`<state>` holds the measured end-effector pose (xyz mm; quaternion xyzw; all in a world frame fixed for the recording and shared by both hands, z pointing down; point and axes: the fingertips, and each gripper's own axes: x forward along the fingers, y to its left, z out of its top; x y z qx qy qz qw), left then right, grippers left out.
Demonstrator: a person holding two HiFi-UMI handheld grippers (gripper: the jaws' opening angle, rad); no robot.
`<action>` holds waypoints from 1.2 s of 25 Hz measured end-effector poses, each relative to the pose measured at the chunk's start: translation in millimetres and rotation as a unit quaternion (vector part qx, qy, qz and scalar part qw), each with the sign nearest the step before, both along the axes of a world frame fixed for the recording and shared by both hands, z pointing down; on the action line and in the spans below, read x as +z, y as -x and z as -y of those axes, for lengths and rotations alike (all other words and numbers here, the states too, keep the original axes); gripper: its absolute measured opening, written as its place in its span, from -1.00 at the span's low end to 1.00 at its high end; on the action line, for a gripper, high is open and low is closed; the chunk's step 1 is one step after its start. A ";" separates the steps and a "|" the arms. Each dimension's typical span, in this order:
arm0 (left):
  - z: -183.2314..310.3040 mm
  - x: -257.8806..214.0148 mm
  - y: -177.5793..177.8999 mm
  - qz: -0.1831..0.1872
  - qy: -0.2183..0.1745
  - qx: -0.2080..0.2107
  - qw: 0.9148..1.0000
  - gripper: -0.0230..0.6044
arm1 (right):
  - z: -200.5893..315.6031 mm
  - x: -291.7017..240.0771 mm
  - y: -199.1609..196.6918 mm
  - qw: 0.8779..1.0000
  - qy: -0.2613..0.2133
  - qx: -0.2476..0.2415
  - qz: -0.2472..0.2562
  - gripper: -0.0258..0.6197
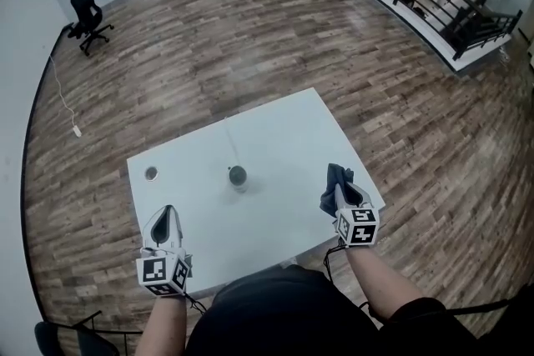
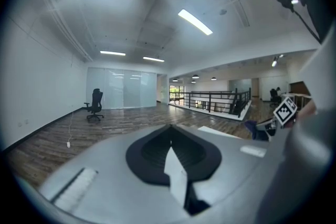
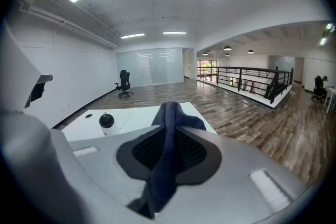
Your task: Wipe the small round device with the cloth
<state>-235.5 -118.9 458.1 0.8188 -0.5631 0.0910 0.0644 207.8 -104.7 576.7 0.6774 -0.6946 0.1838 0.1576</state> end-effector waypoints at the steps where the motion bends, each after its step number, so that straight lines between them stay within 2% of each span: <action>1: 0.1 1.3 1.8 -0.001 0.001 -0.002 1.000 -0.90 | 0.2 -2.7 2.6 1.000 -0.003 -0.006 -0.008 -0.74; 6: -0.9 12.3 8.9 -0.001 0.010 -0.009 1.000 -0.90 | 0.9 -19.3 16.9 0.999 -0.022 -0.030 -0.033 -0.74; 11: -14.1 21.3 25.8 0.001 0.017 -0.025 1.000 -0.90 | 7.3 -33.5 38.8 0.997 -0.043 -0.052 -0.030 -0.74; 16: -5.9 30.7 33.2 -0.003 0.024 -0.020 1.000 -0.90 | 10.5 -48.9 50.0 0.997 -0.049 -0.053 -0.040 -0.74; 22: -7.0 24.9 28.2 0.003 0.007 -0.014 1.000 -0.90 | 9.1 -53.6 55.8 0.996 -0.053 -0.061 -0.044 -0.74; 30: -8.0 18.4 29.1 -0.002 0.002 -0.025 1.000 -0.90 | 13.0 -64.2 64.1 0.993 -0.065 -0.083 -0.048 -0.74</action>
